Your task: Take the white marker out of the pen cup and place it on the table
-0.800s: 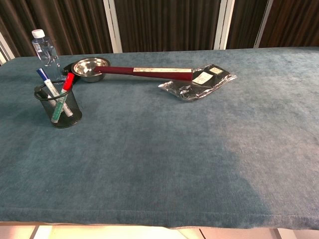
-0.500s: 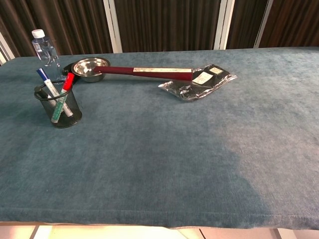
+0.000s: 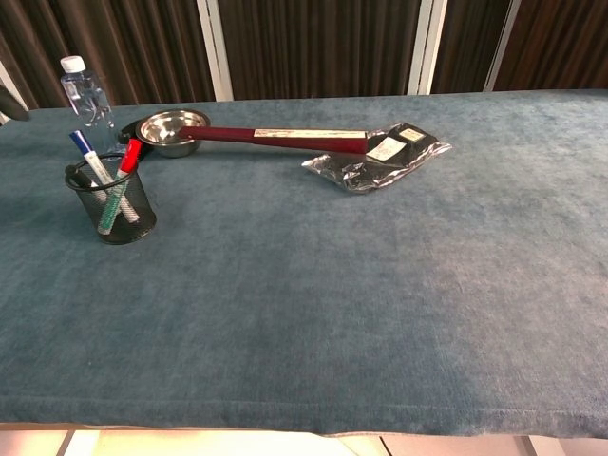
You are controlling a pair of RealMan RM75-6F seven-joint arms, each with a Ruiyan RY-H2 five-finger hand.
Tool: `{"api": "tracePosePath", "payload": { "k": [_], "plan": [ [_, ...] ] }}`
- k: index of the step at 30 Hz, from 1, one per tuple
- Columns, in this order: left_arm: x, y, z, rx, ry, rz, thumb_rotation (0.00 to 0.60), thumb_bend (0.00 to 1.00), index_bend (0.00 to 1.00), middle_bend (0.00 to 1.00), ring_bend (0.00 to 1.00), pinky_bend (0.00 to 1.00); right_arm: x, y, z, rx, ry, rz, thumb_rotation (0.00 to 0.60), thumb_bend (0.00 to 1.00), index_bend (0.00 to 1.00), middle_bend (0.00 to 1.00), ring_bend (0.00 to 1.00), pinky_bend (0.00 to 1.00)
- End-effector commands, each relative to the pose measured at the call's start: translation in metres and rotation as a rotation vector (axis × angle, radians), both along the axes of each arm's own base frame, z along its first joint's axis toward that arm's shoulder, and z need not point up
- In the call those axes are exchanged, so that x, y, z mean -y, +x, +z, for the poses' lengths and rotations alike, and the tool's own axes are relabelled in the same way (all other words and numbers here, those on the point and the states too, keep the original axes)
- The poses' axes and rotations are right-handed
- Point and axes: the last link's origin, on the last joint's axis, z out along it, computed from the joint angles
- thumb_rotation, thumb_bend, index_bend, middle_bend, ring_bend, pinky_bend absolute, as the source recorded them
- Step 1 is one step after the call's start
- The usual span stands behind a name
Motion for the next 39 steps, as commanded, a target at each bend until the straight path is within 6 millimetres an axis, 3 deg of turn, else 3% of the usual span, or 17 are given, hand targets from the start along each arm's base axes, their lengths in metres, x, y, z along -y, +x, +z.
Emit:
{"api": "tracePosePath", "payload": {
  "k": [1, 5, 11, 24, 39],
  "plan": [
    [-0.03, 0.014, -0.029, -0.023, -0.001, -0.025, 0.6, 0.34, 0.31, 0.28, 0.25, 0.2, -0.001, 0.0, 0.0, -0.001, 0.001, -0.005, 0.6, 0.15, 0.0, 0.02, 0.0, 0.0],
    [-0.046, 0.013, -0.051, -0.054, 0.026, -0.01, 0.6, 0.34, 0.3, 0.29, 0.28, 0.24, -0.003, -0.002, 0.0, -0.002, 0.001, -0.013, 0.6, 0.15, 0.0, 0.02, 0.0, 0.0],
    [-0.06, 0.003, -0.068, -0.135, 0.099, 0.019, 0.6, 0.32, 0.31, 0.33, 0.34, 0.29, -0.003, -0.004, -0.002, -0.001, 0.008, -0.021, 0.6, 0.15, 0.0, 0.02, 0.0, 0.0],
    [-0.073, -0.01, -0.075, -0.147, 0.16, 0.037, 0.6, 0.33, 0.43, 0.44, 0.43, 0.33, -0.002, -0.006, -0.005, 0.006, 0.018, -0.021, 0.6, 0.15, 0.0, 0.02, 0.0, 0.0],
    [-0.077, -0.013, -0.078, -0.167, 0.151, 0.033, 0.6, 0.44, 0.53, 0.54, 0.48, 0.33, -0.002, -0.008, -0.007, 0.011, 0.025, -0.026, 0.6, 0.15, 0.0, 0.02, 0.0, 0.0]
  ]
}}
